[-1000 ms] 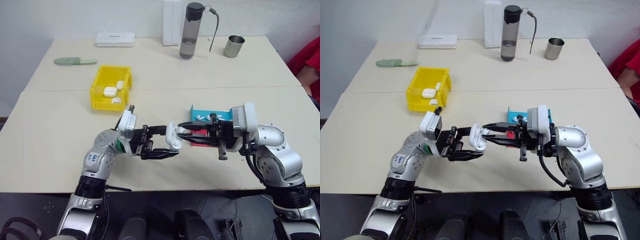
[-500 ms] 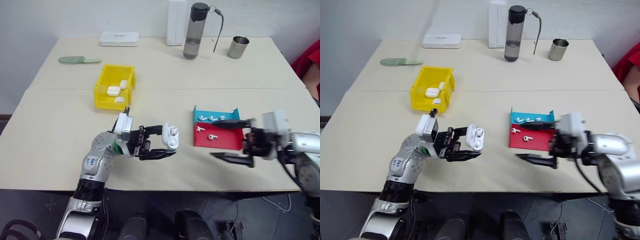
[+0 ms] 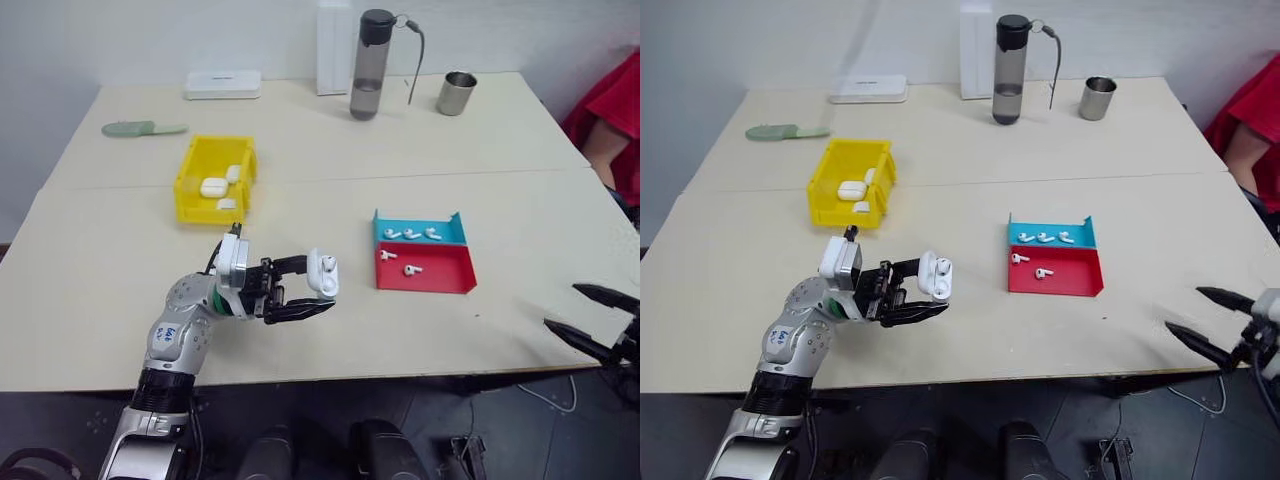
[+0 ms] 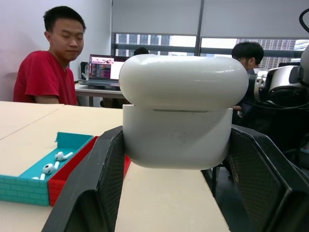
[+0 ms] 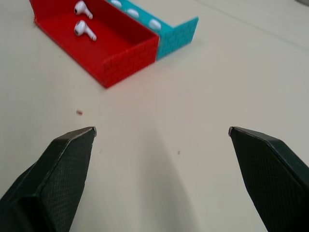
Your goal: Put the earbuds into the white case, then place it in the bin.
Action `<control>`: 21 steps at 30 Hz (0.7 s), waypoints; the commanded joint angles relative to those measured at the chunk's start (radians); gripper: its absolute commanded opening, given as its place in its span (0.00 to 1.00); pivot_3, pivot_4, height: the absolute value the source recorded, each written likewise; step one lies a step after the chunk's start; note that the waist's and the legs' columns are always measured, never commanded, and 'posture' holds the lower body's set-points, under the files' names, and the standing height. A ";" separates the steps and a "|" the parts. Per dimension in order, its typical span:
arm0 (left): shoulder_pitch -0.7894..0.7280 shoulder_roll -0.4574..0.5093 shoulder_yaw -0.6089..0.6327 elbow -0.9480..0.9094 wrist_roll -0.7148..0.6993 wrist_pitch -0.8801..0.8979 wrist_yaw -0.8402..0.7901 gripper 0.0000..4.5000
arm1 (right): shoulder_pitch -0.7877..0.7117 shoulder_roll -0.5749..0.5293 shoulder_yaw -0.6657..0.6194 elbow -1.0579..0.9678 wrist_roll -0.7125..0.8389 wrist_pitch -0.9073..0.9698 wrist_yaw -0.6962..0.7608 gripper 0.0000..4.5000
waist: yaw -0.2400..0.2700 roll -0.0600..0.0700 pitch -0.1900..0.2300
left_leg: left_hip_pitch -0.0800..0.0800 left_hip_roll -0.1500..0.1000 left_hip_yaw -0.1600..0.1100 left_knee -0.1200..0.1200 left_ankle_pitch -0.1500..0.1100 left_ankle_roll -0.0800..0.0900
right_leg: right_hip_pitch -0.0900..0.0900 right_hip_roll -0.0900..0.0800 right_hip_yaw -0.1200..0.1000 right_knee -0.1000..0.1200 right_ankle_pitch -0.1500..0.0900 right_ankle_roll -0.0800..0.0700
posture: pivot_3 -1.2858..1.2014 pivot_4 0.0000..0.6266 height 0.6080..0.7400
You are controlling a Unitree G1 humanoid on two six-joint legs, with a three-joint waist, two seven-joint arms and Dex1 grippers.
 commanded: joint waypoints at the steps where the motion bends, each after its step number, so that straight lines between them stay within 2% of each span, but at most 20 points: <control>1: -0.012 0.006 0.007 -0.044 0.003 -0.017 0.013 0.62 | -0.139 -0.085 0.147 -0.107 -0.121 0.171 -0.101 0.99 | 0.002 0.001 0.000 | 0.000 0.000 0.000 -0.001 0.000 0.000 | 0.000 0.000 0.000 0.000 0.000 0.000 | 0.52 0.24 1.00; 5: -0.023 -0.007 0.007 -0.052 0.005 -0.037 0.031 0.62 | -0.433 -0.061 0.308 -0.111 -0.118 0.336 -0.078 0.99 | 0.009 0.000 0.000 | 0.000 0.000 -0.002 -0.001 0.000 -0.001 | -0.002 0.000 -0.001 0.000 0.000 0.000 | 0.52 0.24 1.00; 10: -0.016 -0.009 -0.012 -0.059 0.033 -0.056 0.055 0.62 | -0.764 -0.022 0.556 0.044 -0.258 0.449 0.008 0.99 | 0.029 0.000 0.000 | -0.004 -0.001 -0.005 0.000 0.000 -0.001 | -0.004 -0.002 -0.003 -0.004 0.000 0.000 | 0.52 0.24 1.00; 14: -0.009 -0.018 -0.021 -0.064 0.041 -0.063 0.070 0.62 | -0.930 0.044 0.697 0.205 -0.383 0.437 0.044 0.99 | 0.035 0.000 0.000 | -0.007 -0.001 -0.005 0.000 -0.001 -0.001 | -0.007 -0.002 -0.004 -0.005 0.000 0.000 | 0.52 0.24 1.00; 17: -0.003 -0.027 -0.023 -0.072 0.040 -0.064 0.082 0.62 | -1.005 0.097 0.756 0.317 -0.456 0.386 0.038 0.99 | 0.033 0.000 0.000 | -0.016 -0.002 -0.005 0.003 -0.001 -0.001 | -0.016 -0.003 -0.004 -0.001 0.000 0.000 | 0.52 0.24 1.00; 21: 0.005 -0.029 -0.024 -0.082 0.031 -0.056 0.095 0.62 | -1.090 0.158 0.813 0.476 -0.552 0.272 0.019 0.99 | 0.021 0.000 0.000 | -0.017 -0.003 -0.004 0.002 0.000 -0.001 | -0.020 -0.004 -0.004 0.004 0.000 0.000 | 0.52 0.24 1.00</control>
